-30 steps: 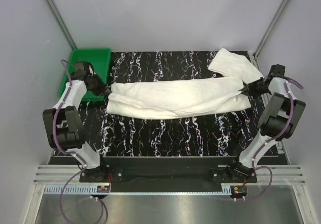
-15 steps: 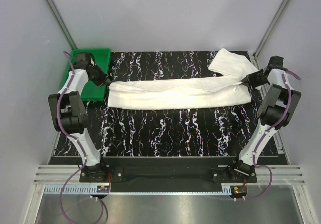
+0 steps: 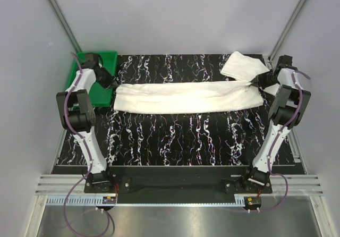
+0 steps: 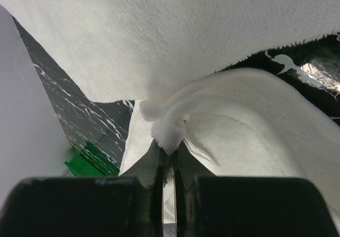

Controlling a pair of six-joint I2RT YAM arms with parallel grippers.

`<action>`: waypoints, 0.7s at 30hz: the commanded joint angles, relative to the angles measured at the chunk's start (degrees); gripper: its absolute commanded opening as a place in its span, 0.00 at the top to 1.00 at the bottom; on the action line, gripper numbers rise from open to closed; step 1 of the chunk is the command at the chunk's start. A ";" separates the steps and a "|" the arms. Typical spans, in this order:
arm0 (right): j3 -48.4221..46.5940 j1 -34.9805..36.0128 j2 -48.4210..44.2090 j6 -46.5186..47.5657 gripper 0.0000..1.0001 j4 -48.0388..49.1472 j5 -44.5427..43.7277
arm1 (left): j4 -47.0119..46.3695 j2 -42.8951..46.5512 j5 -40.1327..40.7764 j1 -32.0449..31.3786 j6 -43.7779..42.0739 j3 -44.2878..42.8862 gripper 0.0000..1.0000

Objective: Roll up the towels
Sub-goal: Fold the towel

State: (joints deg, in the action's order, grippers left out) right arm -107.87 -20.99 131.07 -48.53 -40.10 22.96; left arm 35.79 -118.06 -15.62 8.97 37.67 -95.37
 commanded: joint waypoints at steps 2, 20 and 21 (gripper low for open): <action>-4.71 -0.19 1.65 -1.39 0.93 -1.29 -3.01 | -0.11 -1.47 2.96 0.17 0.56 -4.38 1.00; -0.41 -3.26 2.80 -5.69 0.59 1.15 -6.18 | 0.60 -6.39 5.07 1.66 2.93 -10.52 1.00; 0.12 -3.53 2.27 -5.96 0.57 1.33 -6.43 | 0.77 -6.57 5.24 1.66 3.02 -11.14 1.00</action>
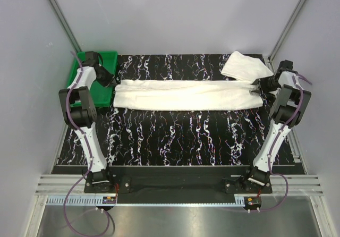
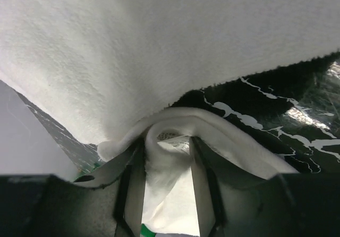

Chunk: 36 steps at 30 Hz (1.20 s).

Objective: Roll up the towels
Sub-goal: Fold the towel

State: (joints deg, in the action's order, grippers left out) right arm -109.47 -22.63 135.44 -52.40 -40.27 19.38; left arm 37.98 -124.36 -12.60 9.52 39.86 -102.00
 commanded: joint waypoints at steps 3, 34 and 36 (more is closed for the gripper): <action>3.47 -2.15 -4.03 -1.57 0.37 2.04 -3.38 | -0.37 -1.85 1.26 1.12 0.75 -8.12 0.90; 42.58 -2.24 -39.82 16.63 0.00 6.25 -13.14 | -10.81 30.93 3.46 -8.90 -7.60 32.80 0.01; 43.55 -2.50 -38.85 17.60 0.02 6.69 -13.22 | -11.70 30.84 3.55 -9.25 -7.86 34.23 0.01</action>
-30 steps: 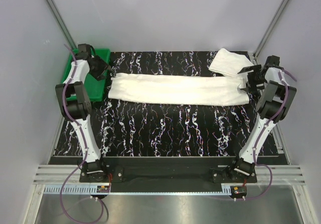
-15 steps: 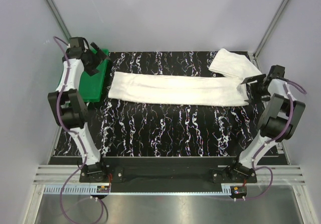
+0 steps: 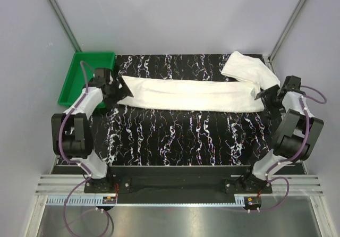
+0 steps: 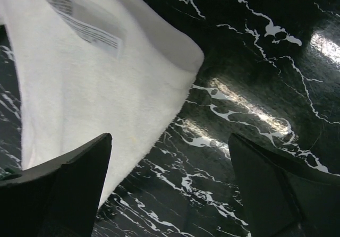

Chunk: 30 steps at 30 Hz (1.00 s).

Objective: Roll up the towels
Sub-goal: Fold the towel

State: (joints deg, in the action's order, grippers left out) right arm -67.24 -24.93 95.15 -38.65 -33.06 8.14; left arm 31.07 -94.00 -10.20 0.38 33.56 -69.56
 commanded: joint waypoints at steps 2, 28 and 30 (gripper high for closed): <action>1.68 -0.47 3.19 4.11 0.07 0.45 -2.34 | -5.58 0.48 1.06 -2.22 -1.66 2.94 0.01; -4.74 -1.09 14.88 -0.02 0.33 8.97 -3.40 | -7.34 1.27 -0.18 -5.04 -1.39 5.66 0.01; -5.70 -1.00 15.59 -0.10 0.42 8.89 -2.87 | -6.90 1.36 -0.17 -5.04 -1.66 5.58 0.01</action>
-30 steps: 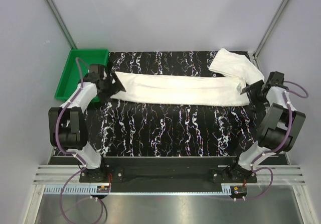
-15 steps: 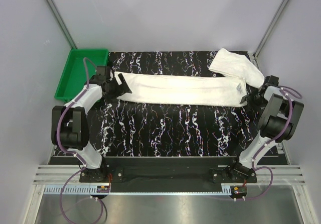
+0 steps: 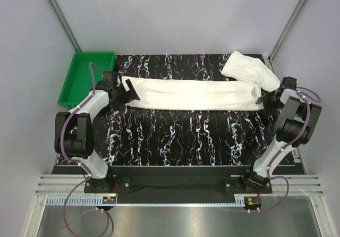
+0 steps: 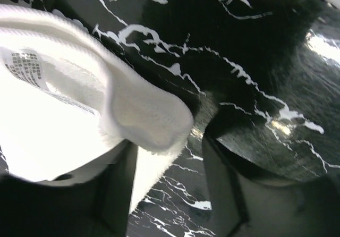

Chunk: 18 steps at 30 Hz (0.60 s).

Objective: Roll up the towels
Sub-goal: Fold the towel

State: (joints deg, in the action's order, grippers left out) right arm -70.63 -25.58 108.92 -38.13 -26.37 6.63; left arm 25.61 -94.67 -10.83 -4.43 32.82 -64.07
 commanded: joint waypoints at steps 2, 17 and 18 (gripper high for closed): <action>-2.23 -0.52 2.61 -0.81 0.48 2.81 -0.57 | -1.00 2.12 0.63 -0.23 -1.00 0.00 0.01; 3.91 -6.22 -9.07 1.56 1.00 -1.31 -0.04 | -0.73 6.43 5.63 -0.23 0.40 5.62 0.01; 4.27 -6.84 -10.04 2.26 1.00 -1.75 -0.30 | -1.08 7.21 5.91 -0.23 1.01 6.84 0.01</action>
State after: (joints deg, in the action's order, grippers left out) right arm -66.98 -30.11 105.12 -38.30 -26.02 8.56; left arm 26.28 -90.94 -8.25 -4.43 32.88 -59.16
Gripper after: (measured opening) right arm 0.031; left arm 0.985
